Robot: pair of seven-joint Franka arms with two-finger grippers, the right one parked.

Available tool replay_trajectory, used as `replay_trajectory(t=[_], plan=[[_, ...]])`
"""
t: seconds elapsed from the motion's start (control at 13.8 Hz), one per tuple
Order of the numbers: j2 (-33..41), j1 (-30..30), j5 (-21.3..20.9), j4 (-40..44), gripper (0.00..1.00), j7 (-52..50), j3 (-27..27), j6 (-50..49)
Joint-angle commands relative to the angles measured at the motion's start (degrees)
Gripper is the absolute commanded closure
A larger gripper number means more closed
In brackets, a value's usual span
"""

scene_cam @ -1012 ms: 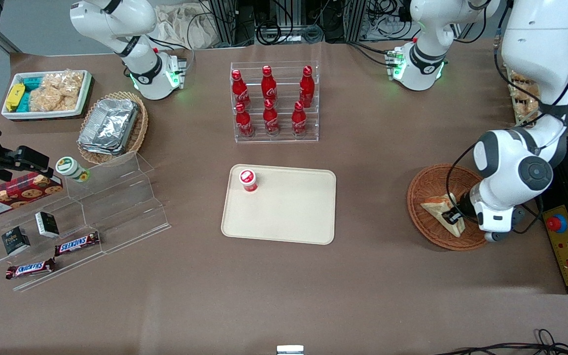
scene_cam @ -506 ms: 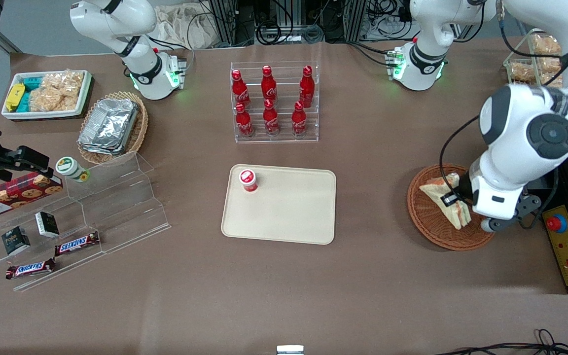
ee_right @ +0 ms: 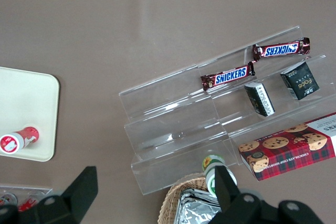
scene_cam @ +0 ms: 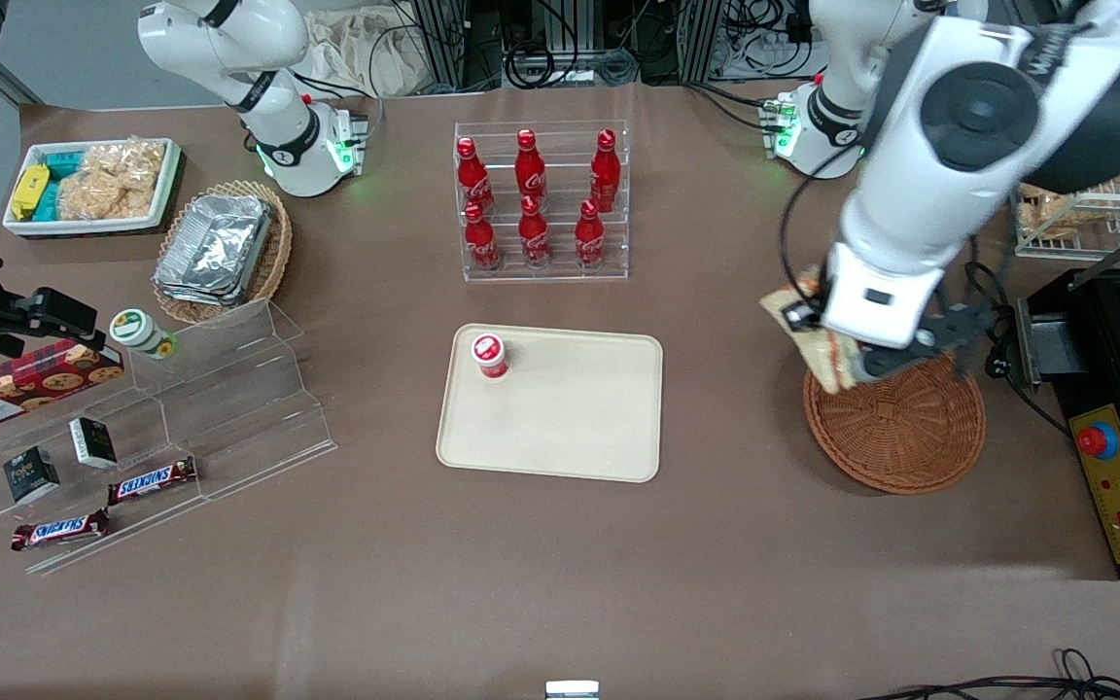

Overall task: Place sandwich from basket to tray
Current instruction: 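Carry the sandwich over the white tray and lower it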

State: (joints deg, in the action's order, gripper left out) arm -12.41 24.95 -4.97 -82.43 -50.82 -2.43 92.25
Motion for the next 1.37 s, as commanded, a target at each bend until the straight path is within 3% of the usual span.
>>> replay_trajectory(t=[0.0, 0.58, 1.01, 1.08, 1.3], plan=[[-5.9, 6.4, -0.3, 2.4, 0.90, -7.3, 0.7, 1.0], [-25.7, 13.4, 0.3, 2.2, 0.90, -14.4, 0.7, 21.5], [-32.4, 17.7, -4.6, 2.3, 0.89, -11.8, 0.7, 24.9], [-32.9, 17.8, -5.0, 2.4, 0.79, -12.0, 0.7, 25.0], [-32.1, 17.8, -5.1, 2.6, 0.25, -15.5, 0.8, 25.8]])
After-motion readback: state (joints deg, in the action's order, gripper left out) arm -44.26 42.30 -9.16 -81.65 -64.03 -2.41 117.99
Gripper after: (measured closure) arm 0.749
